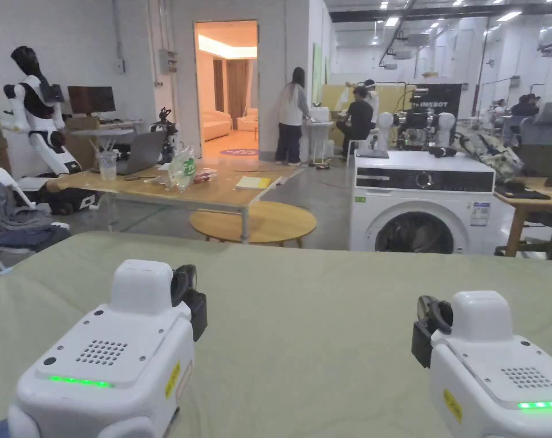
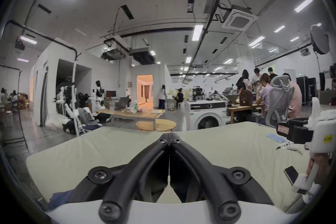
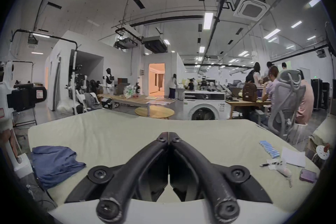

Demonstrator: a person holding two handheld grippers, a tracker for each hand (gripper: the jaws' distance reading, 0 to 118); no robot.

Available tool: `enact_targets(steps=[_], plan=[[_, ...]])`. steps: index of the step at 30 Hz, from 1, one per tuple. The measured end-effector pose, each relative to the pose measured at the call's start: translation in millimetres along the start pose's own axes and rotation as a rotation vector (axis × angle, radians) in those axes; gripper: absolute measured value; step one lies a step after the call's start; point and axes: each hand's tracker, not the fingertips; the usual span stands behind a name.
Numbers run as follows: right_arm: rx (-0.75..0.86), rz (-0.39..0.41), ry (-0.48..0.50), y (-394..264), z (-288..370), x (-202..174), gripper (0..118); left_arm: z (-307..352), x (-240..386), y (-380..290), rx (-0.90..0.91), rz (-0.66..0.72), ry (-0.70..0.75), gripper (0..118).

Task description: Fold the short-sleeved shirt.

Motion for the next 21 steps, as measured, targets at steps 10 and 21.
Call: enact_targets(steps=[10, 21], plan=[[-0.027, -0.034, 0.213, -9, -33, -101, 0, 40, -86, -4, -0.057, -0.028, 0.157, 0], [-0.107, -0.012, 0.280, -39, -40, -104, 0, -5, -171, -91, -0.565, 0.027, 0.054, 109]])
